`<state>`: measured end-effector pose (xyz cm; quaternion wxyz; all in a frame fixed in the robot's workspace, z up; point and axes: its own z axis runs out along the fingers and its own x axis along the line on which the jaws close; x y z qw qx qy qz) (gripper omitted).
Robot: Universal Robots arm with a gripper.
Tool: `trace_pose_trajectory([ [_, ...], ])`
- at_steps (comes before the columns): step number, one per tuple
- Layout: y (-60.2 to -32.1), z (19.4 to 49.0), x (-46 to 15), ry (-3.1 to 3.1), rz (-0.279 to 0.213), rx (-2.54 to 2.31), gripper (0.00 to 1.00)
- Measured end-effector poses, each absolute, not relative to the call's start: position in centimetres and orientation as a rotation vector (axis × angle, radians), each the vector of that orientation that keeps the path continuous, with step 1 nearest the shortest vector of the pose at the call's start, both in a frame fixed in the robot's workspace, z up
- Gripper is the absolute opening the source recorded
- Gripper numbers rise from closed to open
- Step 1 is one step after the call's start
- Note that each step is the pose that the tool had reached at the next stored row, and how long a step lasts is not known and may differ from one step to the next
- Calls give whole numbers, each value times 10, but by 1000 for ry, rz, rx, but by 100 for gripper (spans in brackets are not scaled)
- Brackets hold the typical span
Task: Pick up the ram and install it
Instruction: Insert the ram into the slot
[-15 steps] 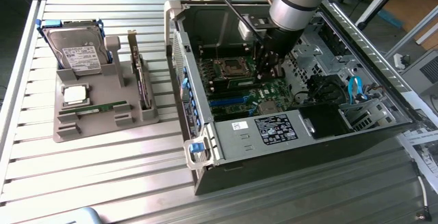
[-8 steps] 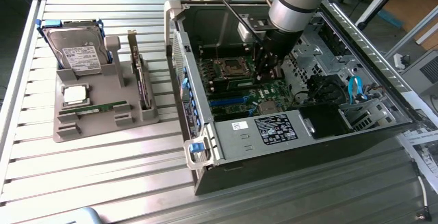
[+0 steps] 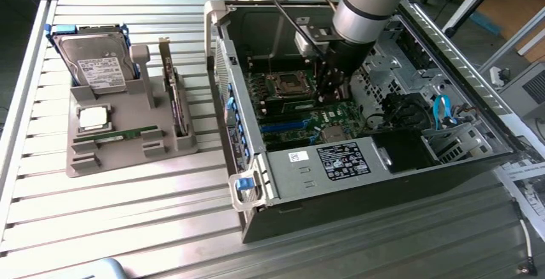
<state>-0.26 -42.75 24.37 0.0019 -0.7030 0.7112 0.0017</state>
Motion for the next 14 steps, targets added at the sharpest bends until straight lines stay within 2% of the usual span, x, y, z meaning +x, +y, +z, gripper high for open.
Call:
trace_pose_trajectory([
  [14,-428,234,-4,2232,5,-2206,14],
])
